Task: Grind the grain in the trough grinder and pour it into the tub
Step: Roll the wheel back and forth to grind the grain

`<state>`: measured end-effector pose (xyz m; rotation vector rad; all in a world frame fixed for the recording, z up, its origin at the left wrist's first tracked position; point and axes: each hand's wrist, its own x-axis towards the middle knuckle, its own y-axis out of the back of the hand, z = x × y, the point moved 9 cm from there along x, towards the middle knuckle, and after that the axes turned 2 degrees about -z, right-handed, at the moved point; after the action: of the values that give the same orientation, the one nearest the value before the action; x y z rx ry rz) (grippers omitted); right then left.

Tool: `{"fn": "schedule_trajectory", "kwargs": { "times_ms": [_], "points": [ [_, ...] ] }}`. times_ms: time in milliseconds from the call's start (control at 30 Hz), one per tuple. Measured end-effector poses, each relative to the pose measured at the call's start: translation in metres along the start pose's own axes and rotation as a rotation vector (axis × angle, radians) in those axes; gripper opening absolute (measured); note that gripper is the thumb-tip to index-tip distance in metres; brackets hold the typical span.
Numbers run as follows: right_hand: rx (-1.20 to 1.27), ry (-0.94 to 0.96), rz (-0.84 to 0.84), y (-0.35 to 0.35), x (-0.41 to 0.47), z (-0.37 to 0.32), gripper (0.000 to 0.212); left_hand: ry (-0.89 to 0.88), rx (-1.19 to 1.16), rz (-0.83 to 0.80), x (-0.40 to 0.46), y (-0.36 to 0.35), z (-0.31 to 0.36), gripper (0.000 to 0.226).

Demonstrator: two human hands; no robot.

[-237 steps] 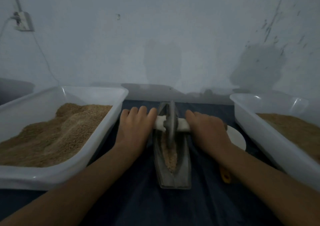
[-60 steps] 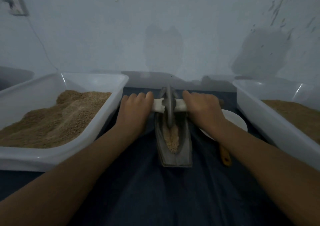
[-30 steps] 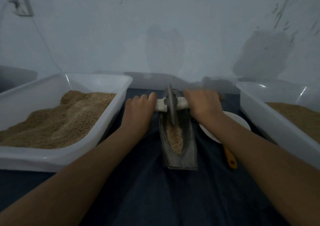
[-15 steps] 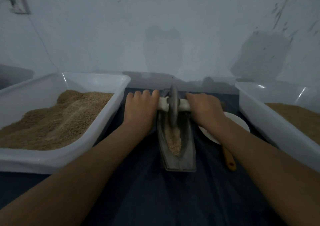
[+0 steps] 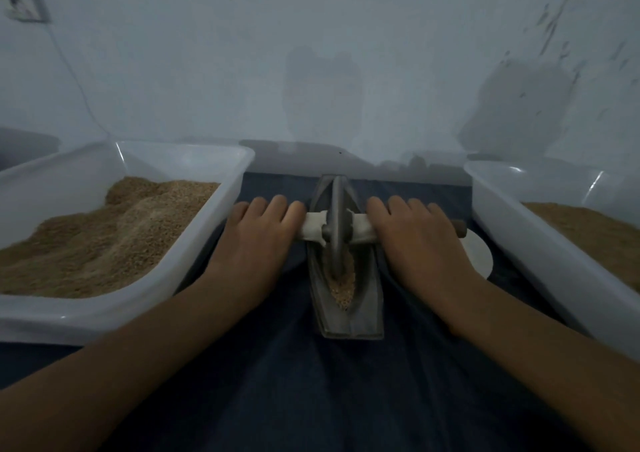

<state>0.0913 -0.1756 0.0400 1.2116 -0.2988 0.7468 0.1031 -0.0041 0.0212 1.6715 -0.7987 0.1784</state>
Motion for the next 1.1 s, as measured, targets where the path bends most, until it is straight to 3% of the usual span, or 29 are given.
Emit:
{"fn": "schedule_trajectory", "kwargs": {
  "times_ms": [100, 267, 333, 467, 567, 733, 833, 933, 1100],
  "points": [
    [0.011, -0.003, -0.063, -0.014, 0.005, 0.007, 0.040, 0.020, 0.024, -0.004, 0.008, -0.002, 0.003, 0.062],
    [0.087, -0.117, -0.275, -0.050, 0.066, 0.025, 0.019, 0.141, -0.040, -0.082, 0.054, -0.016, -0.011, 0.038],
    [0.066, -0.134, -0.332, -0.060, 0.085, 0.024, 0.012, 0.183, -0.080, -0.126, 0.063, -0.025, -0.016, 0.039],
    [0.027, -0.081, -0.291, -0.049, 0.087, 0.014, 0.013, 0.193, -0.136, -0.146, 0.050, -0.032, -0.019, 0.047],
    [0.065, 0.009, -0.212, -0.032, 0.059, 0.010, 0.039, 0.117, -0.092, -0.086, 0.031, -0.018, -0.012, 0.055],
    [0.085, 0.100, -0.102, -0.021, 0.004, 0.011, 0.052, -0.013, 0.032, 0.037, 0.009, 0.006, 0.007, 0.058],
    [0.124, 0.063, -0.131, -0.028, 0.012, 0.018, 0.043, 0.008, 0.022, -0.006, 0.020, 0.002, 0.006, 0.061],
    [0.139, -0.007, -0.267, -0.049, 0.055, 0.026, 0.026, 0.088, -0.022, -0.114, 0.049, -0.014, -0.008, 0.058],
    [0.193, -0.037, -0.373, -0.072, 0.100, 0.035, 0.020, 0.196, -0.106, -0.219, 0.084, -0.033, -0.021, 0.045]
  ]
}}
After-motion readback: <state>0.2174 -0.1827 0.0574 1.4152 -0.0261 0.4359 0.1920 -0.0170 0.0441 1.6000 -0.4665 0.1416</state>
